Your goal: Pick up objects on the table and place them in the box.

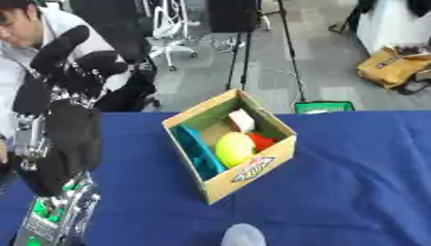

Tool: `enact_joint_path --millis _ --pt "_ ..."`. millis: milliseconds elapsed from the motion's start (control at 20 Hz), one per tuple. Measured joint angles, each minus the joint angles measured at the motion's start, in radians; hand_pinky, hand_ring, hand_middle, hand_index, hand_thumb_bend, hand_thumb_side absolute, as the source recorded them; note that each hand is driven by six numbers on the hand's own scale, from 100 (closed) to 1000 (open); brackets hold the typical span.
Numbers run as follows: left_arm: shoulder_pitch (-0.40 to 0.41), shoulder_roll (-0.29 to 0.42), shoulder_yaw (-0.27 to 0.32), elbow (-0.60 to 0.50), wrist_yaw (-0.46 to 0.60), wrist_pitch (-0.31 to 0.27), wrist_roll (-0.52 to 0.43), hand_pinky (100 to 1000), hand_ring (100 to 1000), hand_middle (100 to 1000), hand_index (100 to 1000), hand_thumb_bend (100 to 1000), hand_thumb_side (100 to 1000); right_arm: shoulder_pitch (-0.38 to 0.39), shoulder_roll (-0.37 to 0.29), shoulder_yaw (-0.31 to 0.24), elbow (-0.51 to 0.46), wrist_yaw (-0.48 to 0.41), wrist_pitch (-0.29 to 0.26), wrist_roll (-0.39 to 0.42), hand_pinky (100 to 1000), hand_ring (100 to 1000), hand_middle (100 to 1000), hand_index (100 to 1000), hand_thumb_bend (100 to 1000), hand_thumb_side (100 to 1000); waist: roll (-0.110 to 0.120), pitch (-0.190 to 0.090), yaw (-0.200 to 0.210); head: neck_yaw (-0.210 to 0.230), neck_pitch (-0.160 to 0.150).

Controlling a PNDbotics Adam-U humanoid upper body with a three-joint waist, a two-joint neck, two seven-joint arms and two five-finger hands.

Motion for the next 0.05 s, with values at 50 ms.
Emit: enact_joint_path --millis 50 --pt "0.0 0.0 0.0 0.0 0.0 0.0 0.0 740 743 818 844 100 756 0.0 0.0 -0.001 0.0 0.0 0.0 0.0 731 771 634 724 100 1000 0.0 0.0 0.0 0.0 0.0"
